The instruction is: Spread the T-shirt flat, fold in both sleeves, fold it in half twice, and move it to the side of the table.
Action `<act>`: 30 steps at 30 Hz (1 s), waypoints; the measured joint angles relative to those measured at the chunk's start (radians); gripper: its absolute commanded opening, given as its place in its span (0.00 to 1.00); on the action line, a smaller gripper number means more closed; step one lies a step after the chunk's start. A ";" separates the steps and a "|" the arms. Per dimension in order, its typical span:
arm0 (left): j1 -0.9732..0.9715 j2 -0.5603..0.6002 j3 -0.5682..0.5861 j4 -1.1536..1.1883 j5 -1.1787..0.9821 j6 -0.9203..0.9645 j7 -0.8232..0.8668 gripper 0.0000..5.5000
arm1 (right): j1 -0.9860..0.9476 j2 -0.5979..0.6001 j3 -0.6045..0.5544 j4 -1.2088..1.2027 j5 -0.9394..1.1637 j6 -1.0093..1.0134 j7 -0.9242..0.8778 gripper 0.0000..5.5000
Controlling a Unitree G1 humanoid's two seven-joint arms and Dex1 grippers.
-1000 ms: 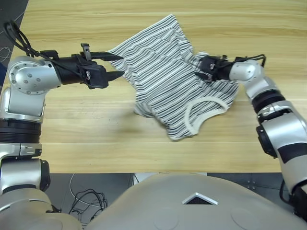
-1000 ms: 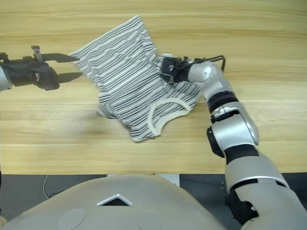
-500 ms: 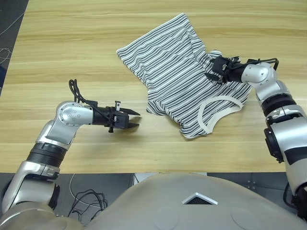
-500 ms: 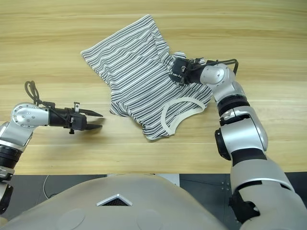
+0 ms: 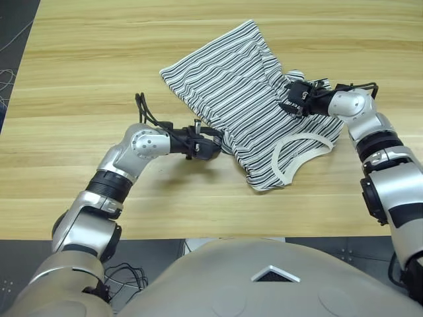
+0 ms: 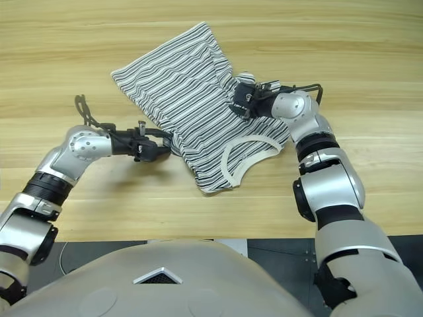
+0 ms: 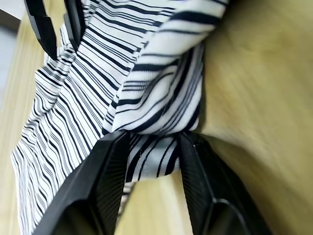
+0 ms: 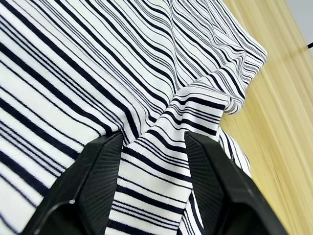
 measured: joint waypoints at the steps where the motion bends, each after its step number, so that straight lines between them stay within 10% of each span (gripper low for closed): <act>1: -0.020 -0.021 -0.008 0.036 0.016 -0.012 0.029 0.33 | -0.002 0.005 0.000 0.002 0.000 -0.001 0.000 0.42; 30: -0.189 -0.286 0.138 0.405 -0.220 -0.051 0.004 0.33 | -0.051 0.084 0.020 0.075 -0.028 -0.025 -0.067 0.42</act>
